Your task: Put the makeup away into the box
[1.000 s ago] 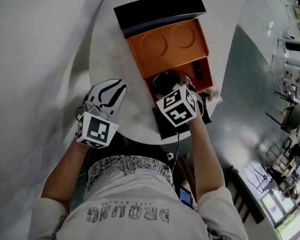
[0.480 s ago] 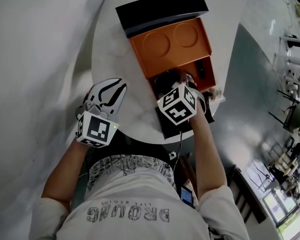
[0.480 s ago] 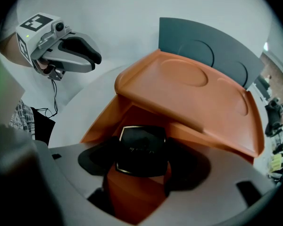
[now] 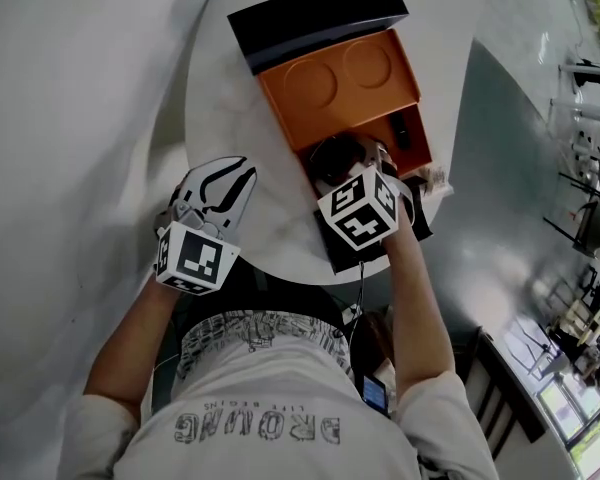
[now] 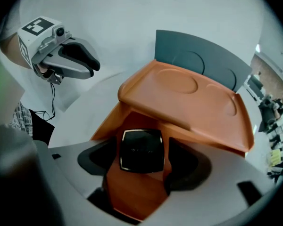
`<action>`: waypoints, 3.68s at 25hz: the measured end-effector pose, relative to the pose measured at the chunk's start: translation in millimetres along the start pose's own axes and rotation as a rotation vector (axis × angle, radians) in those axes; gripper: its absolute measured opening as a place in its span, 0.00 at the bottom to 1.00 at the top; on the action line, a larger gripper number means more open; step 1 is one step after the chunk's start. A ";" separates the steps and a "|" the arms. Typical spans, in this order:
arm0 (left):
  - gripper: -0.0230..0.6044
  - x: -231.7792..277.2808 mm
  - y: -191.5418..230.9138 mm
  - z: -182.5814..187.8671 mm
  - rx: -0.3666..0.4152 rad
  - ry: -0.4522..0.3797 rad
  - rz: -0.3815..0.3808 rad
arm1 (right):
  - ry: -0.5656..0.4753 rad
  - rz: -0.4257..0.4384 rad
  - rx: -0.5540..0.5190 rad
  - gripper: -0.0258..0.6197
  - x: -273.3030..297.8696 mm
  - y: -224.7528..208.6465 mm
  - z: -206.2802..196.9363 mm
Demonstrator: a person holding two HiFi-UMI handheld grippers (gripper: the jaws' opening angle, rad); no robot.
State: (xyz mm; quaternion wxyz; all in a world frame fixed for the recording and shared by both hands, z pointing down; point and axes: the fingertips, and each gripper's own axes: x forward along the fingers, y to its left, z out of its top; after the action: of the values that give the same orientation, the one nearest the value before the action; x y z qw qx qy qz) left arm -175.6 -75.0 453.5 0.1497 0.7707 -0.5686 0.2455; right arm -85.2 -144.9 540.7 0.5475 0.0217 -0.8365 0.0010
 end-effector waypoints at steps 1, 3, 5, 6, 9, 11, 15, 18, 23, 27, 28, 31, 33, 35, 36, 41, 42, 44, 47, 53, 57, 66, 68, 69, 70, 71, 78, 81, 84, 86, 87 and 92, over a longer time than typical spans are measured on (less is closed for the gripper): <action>0.17 -5.4 -1.9 -0.8 0.004 -0.002 0.000 | -0.012 -0.007 0.010 0.60 -4.5 3.9 1.3; 0.16 -14.8 -4.2 1.4 0.015 -0.010 0.000 | -0.041 -0.024 0.036 0.59 -14.9 8.8 4.3; 0.17 -18.3 -5.2 9.5 0.029 -0.022 -0.003 | -0.082 -0.042 0.076 0.58 -27.0 6.3 8.0; 0.17 -17.5 -6.1 14.5 0.038 -0.027 -0.005 | -0.106 -0.053 0.097 0.58 -33.2 2.6 9.4; 0.17 -7.9 -13.1 27.1 0.064 -0.045 -0.010 | -0.187 -0.092 0.159 0.54 -49.3 -11.7 6.5; 0.17 -3.5 -20.7 33.2 0.080 -0.059 -0.010 | -0.245 -0.119 0.192 0.52 -61.1 -17.5 3.3; 0.17 -9.4 -35.9 47.6 0.108 -0.085 0.001 | -0.347 -0.166 0.253 0.46 -91.7 -17.6 -1.3; 0.17 -22.5 -49.4 65.2 0.133 -0.103 0.014 | -0.418 -0.186 0.293 0.41 -122.2 -12.2 -4.8; 0.17 -38.6 -68.3 82.7 0.161 -0.136 0.042 | -0.509 -0.212 0.322 0.34 -156.4 -0.8 -16.3; 0.17 -52.0 -87.9 101.1 0.179 -0.162 0.061 | -0.574 -0.224 0.330 0.29 -188.4 9.5 -25.1; 0.17 -55.7 -92.8 106.1 0.184 -0.168 0.065 | -0.587 -0.227 0.330 0.28 -196.7 12.3 -27.0; 0.17 -65.9 -105.8 120.9 0.198 -0.183 0.074 | -0.615 -0.239 0.329 0.25 -219.0 20.0 -32.5; 0.17 -70.7 -113.4 129.5 0.208 -0.192 0.074 | -0.629 -0.252 0.330 0.23 -230.9 25.0 -36.6; 0.17 -73.6 -118.7 135.2 0.216 -0.201 0.071 | -0.644 -0.258 0.340 0.22 -238.3 29.2 -40.3; 0.17 -74.5 -120.7 136.9 0.219 -0.206 0.067 | -0.651 -0.260 0.350 0.21 -240.2 30.6 -42.3; 0.17 -82.9 -123.6 144.9 0.222 -0.231 0.039 | -0.669 -0.283 0.403 0.18 -249.6 36.7 -47.8; 0.17 -86.3 -123.2 147.9 0.221 -0.236 0.032 | -0.672 -0.291 0.412 0.17 -253.1 38.8 -47.6; 0.17 -93.7 -124.4 153.5 0.221 -0.246 0.016 | -0.678 -0.308 0.428 0.15 -262.2 43.9 -48.0; 0.16 -101.0 -127.4 160.9 0.222 -0.261 -0.010 | -0.684 -0.337 0.436 0.14 -277.7 50.2 -47.3; 0.16 -106.7 -121.9 166.1 0.221 -0.318 -0.076 | -0.708 -0.398 0.465 0.10 -286.5 62.5 -37.0; 0.14 -112.8 -116.7 172.1 0.220 -0.344 -0.113 | -0.720 -0.437 0.488 0.08 -292.6 70.0 -29.4; 0.11 -131.9 -119.5 186.2 0.251 -0.412 -0.209 | -0.745 -0.516 0.518 0.05 -311.3 85.6 -20.1; 0.10 -137.4 -119.9 191.2 0.263 -0.430 -0.221 | -0.748 -0.530 0.526 0.05 -316.8 90.4 -17.2; 0.10 -139.9 -119.9 193.2 0.264 -0.436 -0.227 | -0.749 -0.536 0.528 0.05 -319.3 92.9 -15.8; 0.10 -142.3 -119.6 194.8 0.261 -0.443 -0.231 | -0.750 -0.542 0.528 0.05 -321.1 95.2 -14.6; 0.09 -144.5 -119.1 196.2 0.257 -0.450 -0.234 | -0.753 -0.547 0.526 0.05 -322.6 97.5 -13.6; 0.07 -155.6 -114.6 197.9 0.226 -0.486 -0.246 | -0.780 -0.565 0.534 0.05 -332.2 110.7 -7.4; 0.07 -159.7 -114.2 197.8 0.221 -0.497 -0.252 | -0.795 -0.569 0.538 0.05 -335.2 113.4 -4.7; 0.07 -163.3 -112.6 196.9 0.208 -0.503 -0.257 | -0.800 -0.568 0.542 0.05 -335.4 116.0 -3.2; 0.07 -165.2 -110.3 195.7 0.192 -0.501 -0.258 | -0.803 -0.567 0.545 0.05 -335.0 116.9 -2.4; 0.07 -166.0 -108.8 194.9 0.182 -0.499 -0.258 | -0.804 -0.566 0.546 0.05 -334.9 117.1 -2.0; 0.07 -167.3 -102.8 190.6 0.165 -0.490 -0.249 | -0.794 -0.554 0.544 0.05 -332.1 118.4 1.2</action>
State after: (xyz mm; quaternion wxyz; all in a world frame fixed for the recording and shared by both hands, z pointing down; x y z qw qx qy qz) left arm -77.2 -6.1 207.6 -0.0264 0.8805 -0.4670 0.0773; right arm 42.0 -14.9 238.7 0.1445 0.3801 -0.9113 0.0646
